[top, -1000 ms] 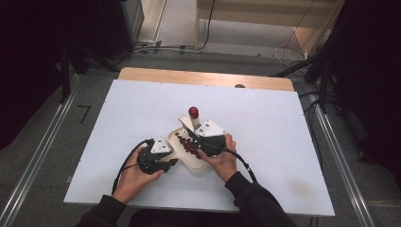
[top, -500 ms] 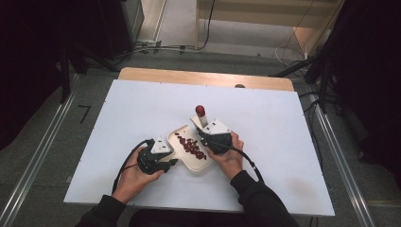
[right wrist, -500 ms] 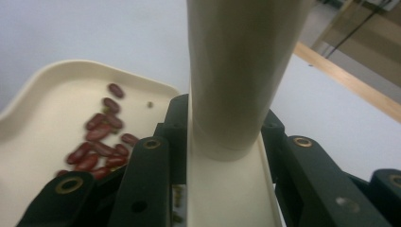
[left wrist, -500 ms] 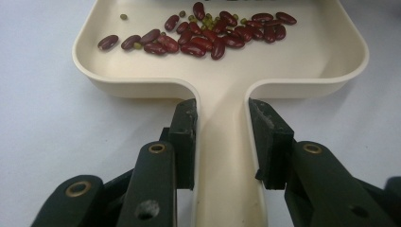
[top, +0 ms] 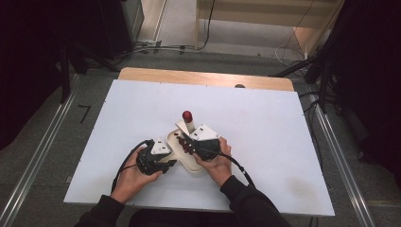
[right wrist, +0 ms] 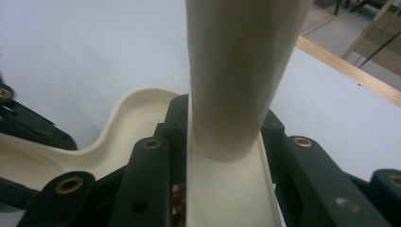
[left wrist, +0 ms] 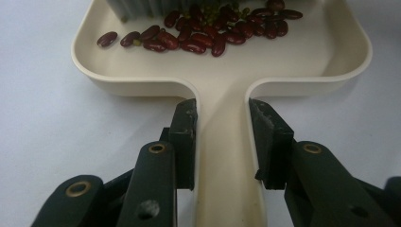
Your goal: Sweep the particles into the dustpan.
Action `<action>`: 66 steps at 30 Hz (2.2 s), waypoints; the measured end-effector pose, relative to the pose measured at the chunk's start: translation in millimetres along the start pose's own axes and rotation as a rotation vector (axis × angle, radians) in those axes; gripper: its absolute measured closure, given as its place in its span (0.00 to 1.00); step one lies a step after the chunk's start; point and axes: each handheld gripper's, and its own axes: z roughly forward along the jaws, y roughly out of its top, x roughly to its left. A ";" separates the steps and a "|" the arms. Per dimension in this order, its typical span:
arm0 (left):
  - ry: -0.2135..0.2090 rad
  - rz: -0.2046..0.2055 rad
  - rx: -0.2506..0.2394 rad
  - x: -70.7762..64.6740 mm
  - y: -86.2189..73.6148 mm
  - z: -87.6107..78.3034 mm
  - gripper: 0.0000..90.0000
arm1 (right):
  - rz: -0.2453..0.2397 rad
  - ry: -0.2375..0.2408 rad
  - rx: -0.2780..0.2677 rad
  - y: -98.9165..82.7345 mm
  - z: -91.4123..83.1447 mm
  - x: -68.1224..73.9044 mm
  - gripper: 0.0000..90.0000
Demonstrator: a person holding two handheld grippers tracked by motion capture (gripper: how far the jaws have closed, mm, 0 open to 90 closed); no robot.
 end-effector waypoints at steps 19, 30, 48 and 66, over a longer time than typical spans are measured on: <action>-0.004 0.005 0.005 1.8 -6.2 -1.8 0.74 | 0.034 -0.095 0.024 -15.3 -4.6 -31.2 0.72; -0.005 0.006 0.006 1.7 -7.6 -1.0 0.74 | 0.108 0.020 -0.045 2.3 -0.9 -7.5 0.72; 0.035 -0.027 -0.011 3.6 -20.1 -0.6 0.74 | 0.139 -0.076 -0.024 -10.3 -13.5 -47.4 0.71; 0.075 -0.077 -0.025 10.9 -26.1 -0.9 0.74 | 0.149 -0.076 -0.016 -18.3 -22.4 -58.1 0.71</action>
